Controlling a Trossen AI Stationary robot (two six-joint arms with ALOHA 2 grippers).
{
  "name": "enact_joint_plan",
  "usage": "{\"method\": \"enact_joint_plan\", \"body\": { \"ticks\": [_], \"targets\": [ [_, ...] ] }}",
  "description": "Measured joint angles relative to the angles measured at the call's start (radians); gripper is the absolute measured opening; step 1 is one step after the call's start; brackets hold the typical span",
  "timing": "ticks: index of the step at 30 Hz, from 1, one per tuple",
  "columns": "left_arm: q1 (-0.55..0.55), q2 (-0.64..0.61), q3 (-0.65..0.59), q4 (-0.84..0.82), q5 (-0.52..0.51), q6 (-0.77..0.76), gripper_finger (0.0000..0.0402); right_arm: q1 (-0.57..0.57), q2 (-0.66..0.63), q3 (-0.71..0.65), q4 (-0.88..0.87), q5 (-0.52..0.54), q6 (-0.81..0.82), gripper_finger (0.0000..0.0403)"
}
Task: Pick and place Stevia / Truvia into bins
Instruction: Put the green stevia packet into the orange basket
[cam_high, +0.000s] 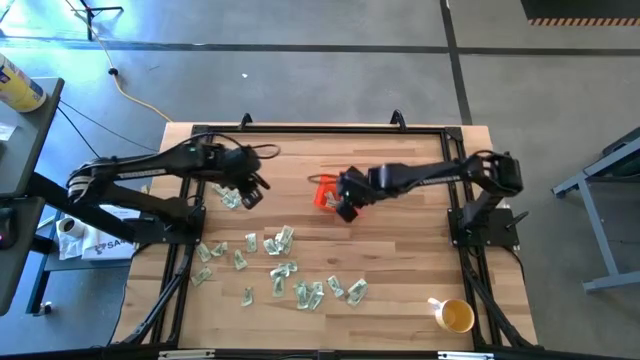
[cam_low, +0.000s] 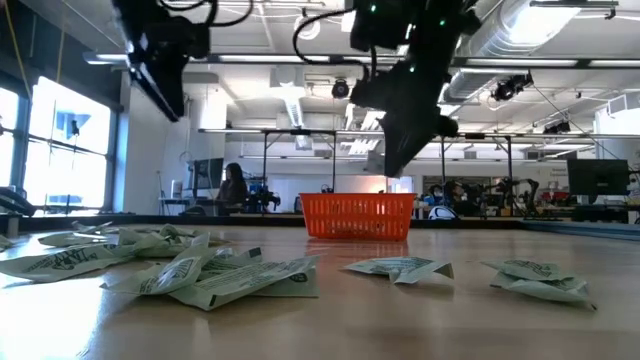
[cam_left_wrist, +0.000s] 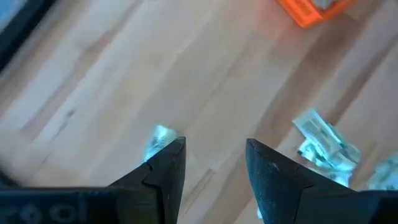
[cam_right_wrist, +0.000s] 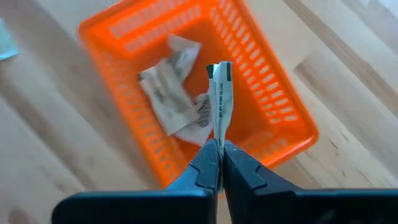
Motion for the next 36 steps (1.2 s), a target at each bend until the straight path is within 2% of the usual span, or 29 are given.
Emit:
{"method": "enact_joint_plan", "body": {
  "ticks": [4, 9, 13, 17, 21, 25, 31, 36],
  "targets": [
    [0.025, -0.142, -0.098, -0.018, -0.021, -0.117, 0.02, -0.062, 0.013, 0.0, 0.011, -0.101, -0.025, 0.0065],
    [0.086, -0.253, -0.254, 0.008, 0.015, -0.172, 0.02, -0.077, 0.013, 0.001, 0.014, -0.126, -0.026, 0.018],
    [0.122, -0.243, -0.341, 0.081, 0.018, -0.055, 0.02, -0.059, 0.013, 0.003, 0.053, -0.136, -0.073, 0.0269],
    [0.163, -0.167, -0.369, 0.184, 0.047, 0.036, 0.02, -0.027, 0.01, 0.003, 0.078, -0.137, -0.137, 0.0324],
    [0.216, -0.047, -0.369, 0.227, 0.081, 0.042, 0.02, -0.007, 0.009, 0.003, 0.073, -0.142, -0.137, 0.0348],
    [0.245, 0.096, -0.357, 0.231, 0.114, 0.039, 0.02, 0.003, 0.009, 0.003, 0.073, -0.142, -0.133, 0.0353],
    [0.242, 0.257, -0.315, 0.271, 0.086, 0.082, 0.02, 0.003, 0.009, 0.003, 0.068, -0.151, -0.13, 0.0355],
    [0.242, 0.326, -0.296, 0.299, 0.037, 0.135, 0.02, 0.002, 0.009, 0.003, 0.062, -0.153, -0.13, 0.0355]
  ]
}}
